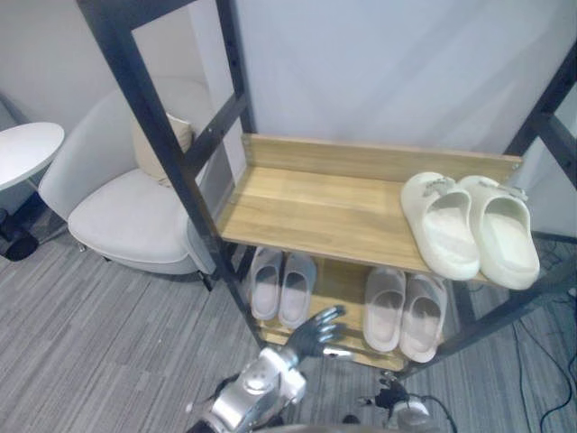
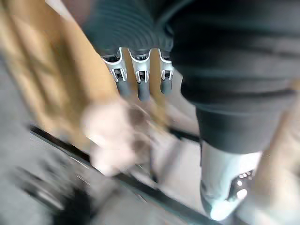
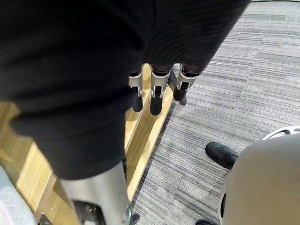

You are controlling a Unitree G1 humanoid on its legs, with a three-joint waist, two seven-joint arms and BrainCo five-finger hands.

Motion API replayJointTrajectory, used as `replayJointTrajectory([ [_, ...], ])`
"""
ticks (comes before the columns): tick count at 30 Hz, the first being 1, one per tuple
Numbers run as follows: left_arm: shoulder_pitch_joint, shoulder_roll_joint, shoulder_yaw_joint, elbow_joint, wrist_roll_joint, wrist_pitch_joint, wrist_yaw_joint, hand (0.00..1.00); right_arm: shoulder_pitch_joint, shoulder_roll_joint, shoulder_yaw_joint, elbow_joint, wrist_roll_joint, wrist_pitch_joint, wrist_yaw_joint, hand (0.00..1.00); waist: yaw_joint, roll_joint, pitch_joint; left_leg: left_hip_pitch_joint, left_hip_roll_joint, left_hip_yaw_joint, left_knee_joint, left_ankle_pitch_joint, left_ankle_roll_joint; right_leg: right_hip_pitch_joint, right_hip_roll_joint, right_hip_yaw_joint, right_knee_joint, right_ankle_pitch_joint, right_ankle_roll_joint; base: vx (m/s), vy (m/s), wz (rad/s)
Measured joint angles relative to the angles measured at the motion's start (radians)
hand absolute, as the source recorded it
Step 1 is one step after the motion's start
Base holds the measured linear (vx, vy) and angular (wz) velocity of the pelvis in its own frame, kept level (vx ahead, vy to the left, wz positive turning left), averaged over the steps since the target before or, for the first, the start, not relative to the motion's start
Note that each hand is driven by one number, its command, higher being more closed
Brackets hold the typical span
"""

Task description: Organize the slippers on the shoe rack

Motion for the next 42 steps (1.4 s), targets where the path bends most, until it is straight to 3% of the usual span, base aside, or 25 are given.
replayJointTrajectory([
  [5,0.005,-0.019,0.154,0.222,0.179,-0.003,0.051,0.0,0.0,0.01,-0.005,0.012,-0.025,-0.006,-0.004,0.0,0.01,-0.021,-0.008,0.006,0.0,0.016,-0.003,0.0,0.0,-0.002,0.001,0.02,0.0,-0.003,0.004,-0.01,0.029,-0.1],
  [11,0.013,-0.043,0.345,0.402,0.258,-0.003,0.138,0.0,-0.002,0.022,-0.04,0.018,-0.026,-0.006,-0.006,0.0,0.018,-0.027,-0.01,0.008,0.002,0.038,-0.008,-0.005,0.001,-0.013,0.002,0.041,0.0,-0.005,0.008,-0.01,0.029,-0.12],
  [16,0.036,-0.046,0.45,0.439,0.263,-0.003,0.202,0.0,-0.002,0.023,-0.042,0.019,-0.027,-0.006,-0.006,0.0,0.025,-0.031,-0.009,0.01,0.004,0.062,-0.014,-0.01,0.003,-0.027,0.004,0.072,0.0,-0.004,0.008,0.01,0.025,-0.15],
  [25,0.037,-0.075,0.537,0.475,0.263,-0.01,0.221,0.0,-0.006,0.022,-0.042,0.022,-0.027,-0.005,-0.006,0.0,0.041,-0.03,-0.008,0.009,-0.006,0.088,0.012,-0.045,0.015,-0.041,0.0,0.113,0.01,-0.006,0.012,0.04,0.039,-0.14],
  [26,0.037,-0.078,0.539,0.475,0.262,-0.011,0.221,0.0,-0.01,0.022,-0.043,0.027,-0.027,-0.005,-0.005,0.0,0.042,-0.028,-0.007,0.003,-0.011,0.085,0.036,-0.058,0.017,-0.05,-0.004,0.111,0.033,-0.016,0.014,0.06,0.085,0.08],
  [30,0.027,-0.08,0.549,0.475,0.262,-0.023,0.222,0.0,-0.046,0.028,-0.049,0.048,-0.028,-0.003,-0.006,0.0,0.049,-0.025,0.024,-0.032,-0.047,0.04,0.155,-0.126,0.04,-0.189,-0.099,0.134,0.442,-0.191,0.043,0.03,0.07,0.31],
  [31,0.025,-0.082,0.547,0.475,0.262,-0.022,0.224,0.0,-0.049,0.031,-0.05,0.046,-0.028,-0.002,-0.006,0.0,0.049,-0.027,0.026,-0.034,-0.054,0.023,0.16,-0.127,0.042,-0.212,-0.108,0.163,0.507,-0.198,0.042,0.02,0.028,0.81],
  [33,0.019,-0.086,0.547,0.467,0.263,-0.02,0.237,0.0,-0.049,0.046,-0.037,0.031,-0.028,-0.002,-0.008,0.0,0.047,-0.042,0.031,-0.066,-0.083,-0.08,0.197,-0.128,0.043,-0.281,-0.099,0.336,0.664,-0.225,0.049,0.03,-0.04,1.28],
  [36,0.003,-0.104,0.556,0.449,0.26,-0.015,0.241,0.0,-0.024,0.073,-0.034,0.008,-0.027,0.0,-0.012,0.0,0.051,-0.082,0.034,-0.125,-0.133,-0.195,0.24,-0.121,0.032,-0.265,-0.074,0.515,0.656,-0.295,0.044,0.1,-0.172,1.53],
  [39,0.0,-0.128,0.556,0.438,0.263,-0.007,0.242,0.0,-0.033,0.086,-0.028,-0.001,-0.025,0.0,-0.013,0.0,0.073,-0.058,0.051,-0.146,-0.146,-0.267,0.249,-0.113,0.018,-0.22,-0.06,0.567,0.603,-0.334,0.04,0.01,-0.235,0.84],
  [42,-0.008,-0.14,0.556,0.439,0.262,-0.008,0.258,0.0,-0.042,0.093,0.001,-0.026,-0.024,0.001,-0.015,0.0,0.083,-0.044,0.05,-0.191,-0.138,-0.334,0.237,-0.087,-0.022,-0.176,-0.057,0.503,0.484,-0.349,0.037,-0.04,-0.205,0.69],
])
